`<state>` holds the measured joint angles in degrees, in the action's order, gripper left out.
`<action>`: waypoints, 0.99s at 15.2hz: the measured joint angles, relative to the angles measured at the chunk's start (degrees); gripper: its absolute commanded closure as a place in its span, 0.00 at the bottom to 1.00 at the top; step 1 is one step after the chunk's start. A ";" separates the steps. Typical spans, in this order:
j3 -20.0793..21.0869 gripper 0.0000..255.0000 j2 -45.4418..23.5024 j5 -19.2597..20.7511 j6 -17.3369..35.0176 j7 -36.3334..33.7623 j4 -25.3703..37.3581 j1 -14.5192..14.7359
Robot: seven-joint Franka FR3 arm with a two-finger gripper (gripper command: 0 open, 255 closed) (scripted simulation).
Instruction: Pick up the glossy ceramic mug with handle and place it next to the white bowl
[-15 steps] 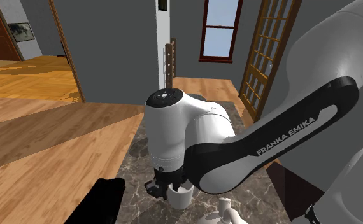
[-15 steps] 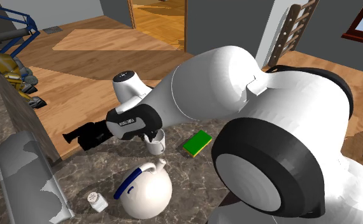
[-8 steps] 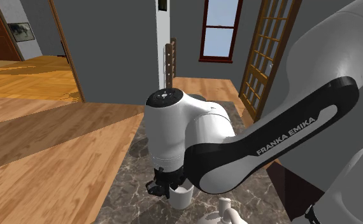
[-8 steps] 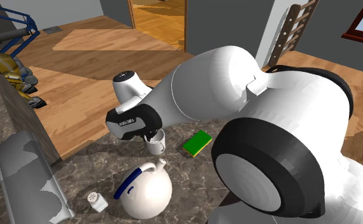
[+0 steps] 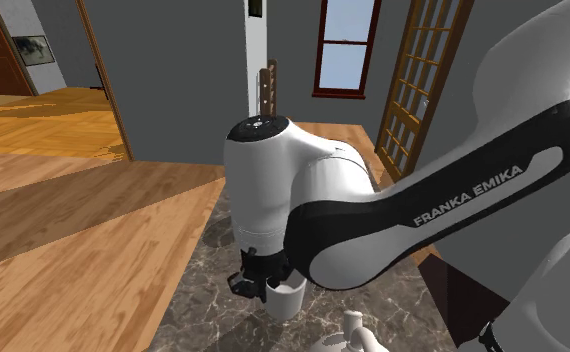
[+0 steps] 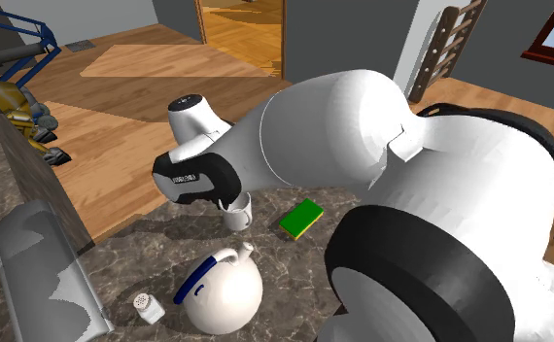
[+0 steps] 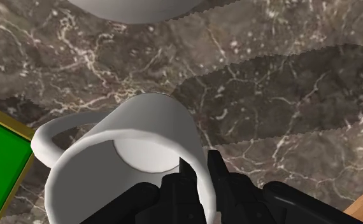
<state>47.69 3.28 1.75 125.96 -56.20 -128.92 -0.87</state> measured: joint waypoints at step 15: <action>-1.94 1.00 6.26 -4.99 -11.58 4.36 7.20 0.35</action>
<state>45.75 9.54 -3.25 114.38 -51.83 -121.72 -0.52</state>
